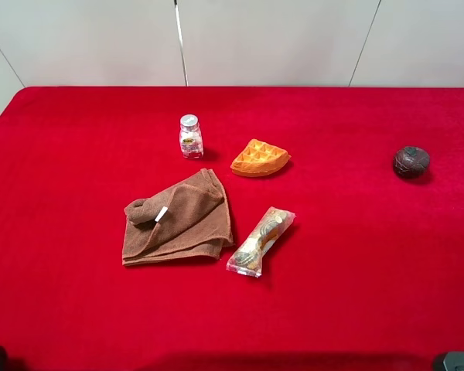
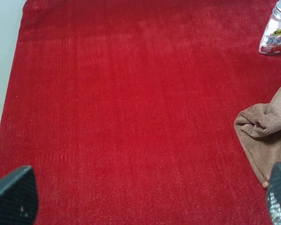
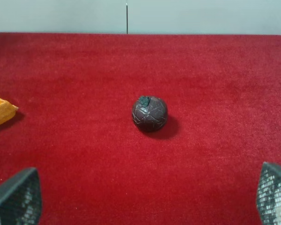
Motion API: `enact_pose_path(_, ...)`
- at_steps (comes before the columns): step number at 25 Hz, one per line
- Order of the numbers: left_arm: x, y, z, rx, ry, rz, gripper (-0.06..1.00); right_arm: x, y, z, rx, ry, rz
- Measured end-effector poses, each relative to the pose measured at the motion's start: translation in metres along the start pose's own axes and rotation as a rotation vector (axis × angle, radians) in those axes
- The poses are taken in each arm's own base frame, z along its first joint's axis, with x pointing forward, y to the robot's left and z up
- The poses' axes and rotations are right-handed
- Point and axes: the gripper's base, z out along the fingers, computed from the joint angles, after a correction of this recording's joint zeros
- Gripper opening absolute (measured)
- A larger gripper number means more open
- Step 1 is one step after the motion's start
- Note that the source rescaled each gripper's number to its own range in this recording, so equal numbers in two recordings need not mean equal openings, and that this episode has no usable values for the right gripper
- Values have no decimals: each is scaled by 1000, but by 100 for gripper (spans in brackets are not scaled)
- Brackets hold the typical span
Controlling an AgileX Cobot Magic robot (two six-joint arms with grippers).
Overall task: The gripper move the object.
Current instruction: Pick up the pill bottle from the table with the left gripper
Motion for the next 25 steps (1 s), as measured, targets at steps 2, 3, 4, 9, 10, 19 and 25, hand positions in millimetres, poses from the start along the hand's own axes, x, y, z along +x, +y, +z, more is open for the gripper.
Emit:
enact_pose_path(2,0,0,0,0,0,0,100,0,0,0,0,0,0)
enact_pose_path(3,0,0,0,0,0,0,100,0,0,0,0,0,0)
enact_pose_path(4,0,0,0,0,0,0,100,0,0,0,0,0,0)
enact_pose_path(9,0,0,0,0,0,0,100,0,0,0,0,0,0)
enact_pose_path(10,0,0,0,0,0,0,100,0,0,0,0,0,0)
enact_pose_path(19,0,0,0,0,-3,0,100,0,0,0,0,0,0)
enact_pose_path(25,-14,1,-11,-6,-42,2,100,0,0,0,0,0,0)
